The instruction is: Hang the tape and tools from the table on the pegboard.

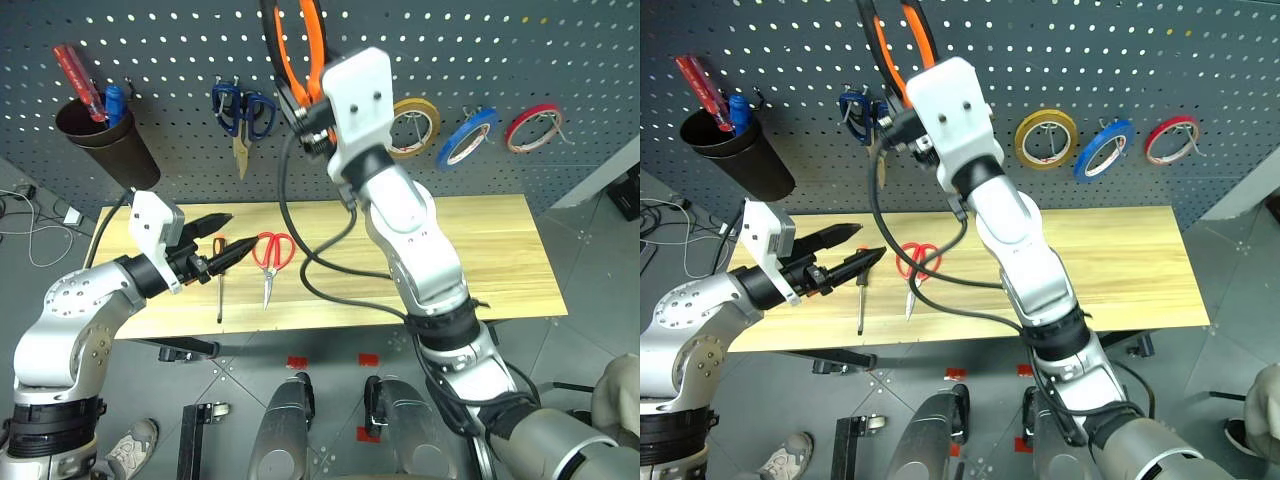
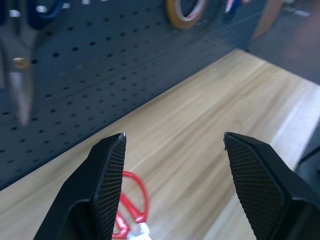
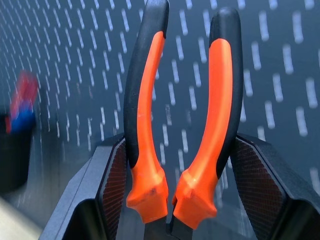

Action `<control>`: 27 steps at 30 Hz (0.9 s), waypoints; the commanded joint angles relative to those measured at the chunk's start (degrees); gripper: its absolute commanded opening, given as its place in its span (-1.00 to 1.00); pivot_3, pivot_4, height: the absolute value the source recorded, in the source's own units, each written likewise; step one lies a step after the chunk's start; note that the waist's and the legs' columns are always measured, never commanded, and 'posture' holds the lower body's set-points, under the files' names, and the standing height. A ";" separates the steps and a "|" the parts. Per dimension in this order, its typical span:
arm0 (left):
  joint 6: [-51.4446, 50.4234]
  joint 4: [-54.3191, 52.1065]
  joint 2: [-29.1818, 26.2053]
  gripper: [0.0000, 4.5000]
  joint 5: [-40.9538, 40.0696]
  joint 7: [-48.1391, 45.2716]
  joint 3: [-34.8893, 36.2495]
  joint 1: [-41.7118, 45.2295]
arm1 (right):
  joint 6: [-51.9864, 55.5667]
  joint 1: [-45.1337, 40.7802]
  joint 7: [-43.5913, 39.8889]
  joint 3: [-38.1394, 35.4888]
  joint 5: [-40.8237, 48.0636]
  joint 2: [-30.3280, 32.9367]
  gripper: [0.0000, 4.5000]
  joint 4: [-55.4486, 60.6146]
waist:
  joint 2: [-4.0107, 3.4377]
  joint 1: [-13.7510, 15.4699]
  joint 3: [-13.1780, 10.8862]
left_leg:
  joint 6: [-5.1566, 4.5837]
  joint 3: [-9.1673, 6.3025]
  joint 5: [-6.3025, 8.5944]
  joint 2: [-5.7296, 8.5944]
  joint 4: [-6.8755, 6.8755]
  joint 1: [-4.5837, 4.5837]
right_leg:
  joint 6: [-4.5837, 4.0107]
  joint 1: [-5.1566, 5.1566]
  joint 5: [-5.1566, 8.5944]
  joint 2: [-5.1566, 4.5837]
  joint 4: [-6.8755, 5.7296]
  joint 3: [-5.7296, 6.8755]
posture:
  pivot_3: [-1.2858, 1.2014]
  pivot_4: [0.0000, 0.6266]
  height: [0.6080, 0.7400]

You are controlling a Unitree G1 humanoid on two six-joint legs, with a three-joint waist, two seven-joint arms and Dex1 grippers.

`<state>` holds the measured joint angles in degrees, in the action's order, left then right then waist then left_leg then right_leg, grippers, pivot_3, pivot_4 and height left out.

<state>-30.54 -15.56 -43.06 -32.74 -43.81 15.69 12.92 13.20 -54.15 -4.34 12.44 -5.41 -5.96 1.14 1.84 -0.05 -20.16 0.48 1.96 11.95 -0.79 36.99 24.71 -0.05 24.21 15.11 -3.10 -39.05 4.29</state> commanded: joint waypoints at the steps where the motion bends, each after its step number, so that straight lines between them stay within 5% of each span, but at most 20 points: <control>1: -2.46 -2.16 -0.88 0.46 0.11 2.20 -0.14 2.32 | -9.17 -6.42 1.27 -2.79 0.27 0.07 0.25 -8.65 | 0.00 0.17 0.00 | 0.00 0.00 0.00 0.02 0.00 0.01 | -0.01 0.00 0.00 -0.02 0.02 0.00 | 0.10 0.01 1.00; 12: -2.36 -1.16 2.44 0.46 2.59 4.86 -3.58 7.16 | -34.91 -24.10 6.08 -7.40 -1.53 4.73 0.25 -44.81 | 0.05 0.28 -0.03 | 0.00 0.04 0.00 0.00 -0.14 0.13 | -0.08 0.09 0.05 -0.02 0.15 0.05 | 0.14 0.04 1.00; 27: 1.01 1.50 5.87 0.46 6.39 6.78 -5.17 5.13 | -35.09 -16.61 8.47 -6.90 -3.26 3.84 0.25 -50.03 | 0.04 0.66 -0.05 | 0.00 0.05 0.00 0.00 -0.09 0.13 | -0.11 0.09 0.06 -0.03 0.09 0.01 | 0.13 0.07 1.00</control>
<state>-31.43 -13.44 -37.59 -27.21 -37.69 10.48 18.44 -21.80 -70.34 3.55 5.74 -8.39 -1.57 -51.54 1.88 0.61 -20.21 0.48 2.00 11.94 -0.80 36.91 24.83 -0.16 24.30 15.17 -3.13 -38.96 4.31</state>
